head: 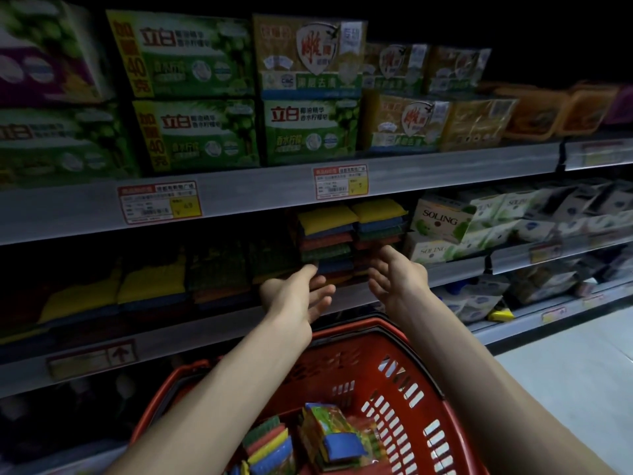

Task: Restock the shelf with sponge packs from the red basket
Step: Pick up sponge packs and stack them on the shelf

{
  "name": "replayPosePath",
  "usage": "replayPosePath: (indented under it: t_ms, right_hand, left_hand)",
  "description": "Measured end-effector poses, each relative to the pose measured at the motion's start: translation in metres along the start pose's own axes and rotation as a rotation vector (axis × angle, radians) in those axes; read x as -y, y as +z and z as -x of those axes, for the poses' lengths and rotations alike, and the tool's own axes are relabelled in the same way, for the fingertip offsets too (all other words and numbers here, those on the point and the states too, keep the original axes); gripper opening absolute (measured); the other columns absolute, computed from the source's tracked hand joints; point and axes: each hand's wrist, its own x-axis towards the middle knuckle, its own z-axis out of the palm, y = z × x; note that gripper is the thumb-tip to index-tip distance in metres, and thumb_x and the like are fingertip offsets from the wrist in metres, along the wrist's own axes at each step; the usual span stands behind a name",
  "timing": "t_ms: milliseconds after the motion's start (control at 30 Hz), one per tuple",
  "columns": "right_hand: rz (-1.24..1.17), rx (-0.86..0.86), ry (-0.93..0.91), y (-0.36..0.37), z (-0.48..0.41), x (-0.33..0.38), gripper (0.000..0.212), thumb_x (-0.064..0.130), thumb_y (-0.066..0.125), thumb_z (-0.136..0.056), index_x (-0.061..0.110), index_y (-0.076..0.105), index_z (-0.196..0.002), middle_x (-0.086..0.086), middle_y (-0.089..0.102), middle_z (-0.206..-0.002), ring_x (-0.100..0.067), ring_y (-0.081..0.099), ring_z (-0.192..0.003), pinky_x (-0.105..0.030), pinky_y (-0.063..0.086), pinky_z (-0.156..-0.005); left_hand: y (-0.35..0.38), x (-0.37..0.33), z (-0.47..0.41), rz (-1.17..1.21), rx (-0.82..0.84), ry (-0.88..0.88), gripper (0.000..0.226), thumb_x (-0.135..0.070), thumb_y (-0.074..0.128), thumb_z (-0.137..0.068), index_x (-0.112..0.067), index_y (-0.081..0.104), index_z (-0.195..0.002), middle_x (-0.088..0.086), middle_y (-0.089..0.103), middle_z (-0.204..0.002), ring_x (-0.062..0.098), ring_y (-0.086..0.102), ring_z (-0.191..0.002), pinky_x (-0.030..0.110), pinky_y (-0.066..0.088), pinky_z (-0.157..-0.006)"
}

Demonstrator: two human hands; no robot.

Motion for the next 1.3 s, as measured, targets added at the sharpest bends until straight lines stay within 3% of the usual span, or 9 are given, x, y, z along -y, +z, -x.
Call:
replayPosePath:
  t_ms: [67,133,200,367,567,633,767,933,1300]
  right_hand:
    - [0.013,0.001,-0.011,0.000,-0.002,-0.001,0.027,0.016,0.061,-0.101,-0.008,0.066,-0.111,-0.032,0.061,-0.129,-0.024,0.073,-0.066,-0.023,0.049,-0.056]
    - [0.012,-0.021,0.008,0.000,-0.006,-0.003,0.021,0.019,0.062,-0.101,0.005,0.066,-0.086,-0.024,0.069,-0.122,-0.011,0.057,-0.048,-0.020,0.042,-0.048]
    - [0.002,-0.037,0.021,0.000,-0.009,-0.004,0.025,0.019,0.063,-0.101,0.007,0.062,-0.079,-0.020,0.071,-0.118,-0.011,0.064,-0.049,-0.020,0.043,-0.047]
    - [-0.028,-0.038,0.012,0.001,-0.010,-0.004,0.020,0.018,0.065,-0.099,0.005,0.062,-0.084,-0.018,0.070,-0.119,-0.041,0.063,-0.122,-0.026,0.045,-0.059]
    - [0.000,-0.040,-0.005,0.000,-0.016,-0.004,0.014,0.019,0.068,-0.097,0.005,0.067,-0.097,-0.004,0.066,-0.069,-0.010,0.055,-0.048,-0.021,0.042,-0.043]
    - [0.019,-0.042,-0.006,0.000,-0.018,-0.005,0.015,0.019,0.068,-0.097,0.004,0.066,-0.096,-0.004,0.065,-0.072,-0.008,0.059,-0.047,-0.021,0.048,-0.045]
    - [0.005,-0.054,-0.008,0.001,-0.020,-0.005,0.027,0.017,0.065,-0.098,-0.002,0.064,-0.119,-0.005,0.072,-0.096,-0.030,0.071,-0.107,-0.032,0.059,-0.074]
    - [-0.008,-0.063,-0.002,0.001,-0.019,-0.004,0.029,0.008,0.058,-0.100,-0.005,0.062,-0.125,-0.007,0.064,-0.066,-0.006,0.046,-0.032,-0.019,0.034,-0.037]
    - [0.026,-0.048,0.000,-0.002,-0.021,0.000,0.005,0.002,0.056,-0.098,-0.001,0.060,-0.098,0.004,0.048,-0.038,-0.004,0.035,-0.027,-0.018,0.026,-0.035]
  left_hand:
    - [0.002,0.002,-0.001,0.035,0.011,-0.026,0.015,-0.015,0.065,-0.100,-0.004,0.062,-0.089,0.009,0.072,-0.085,0.016,0.069,-0.063,0.019,0.050,-0.040]
    - [0.005,0.004,-0.002,0.047,0.016,-0.032,0.020,-0.015,0.064,-0.100,-0.005,0.061,-0.083,0.008,0.071,-0.080,0.016,0.068,-0.064,0.017,0.047,-0.039]
    - [0.007,0.004,-0.002,0.048,0.009,-0.017,0.019,-0.015,0.066,-0.099,-0.004,0.062,-0.084,0.009,0.073,-0.083,0.016,0.069,-0.063,0.017,0.046,-0.038]
    - [0.010,0.002,-0.004,0.059,0.041,-0.046,0.021,-0.017,0.061,-0.102,-0.007,0.060,-0.084,0.004,0.071,-0.077,0.009,0.066,-0.052,0.015,0.043,-0.036]
    - [0.015,0.002,-0.010,0.042,0.062,-0.059,0.019,-0.019,0.056,-0.104,-0.005,0.063,-0.093,0.000,0.069,-0.078,0.003,0.062,-0.037,0.013,0.040,-0.033]
    - [0.016,0.004,-0.011,0.037,0.059,-0.046,0.019,-0.018,0.056,-0.104,-0.006,0.062,-0.091,-0.001,0.069,-0.078,0.002,0.062,-0.038,0.012,0.039,-0.032]
    - [0.018,0.006,-0.011,0.020,0.016,0.015,0.018,-0.013,0.060,-0.101,0.000,0.063,-0.089,0.002,0.071,-0.077,0.004,0.063,-0.039,0.014,0.039,-0.032]
    - [0.018,0.002,-0.013,-0.027,-0.015,0.078,0.017,-0.006,0.059,-0.099,0.000,0.061,-0.083,0.006,0.072,-0.073,0.005,0.061,-0.037,0.016,0.037,-0.033]
    - [0.014,-0.004,-0.020,-0.139,0.006,0.057,0.013,-0.003,0.057,-0.097,-0.002,0.061,-0.085,0.003,0.072,-0.069,0.001,0.051,-0.031,0.017,0.029,-0.031]
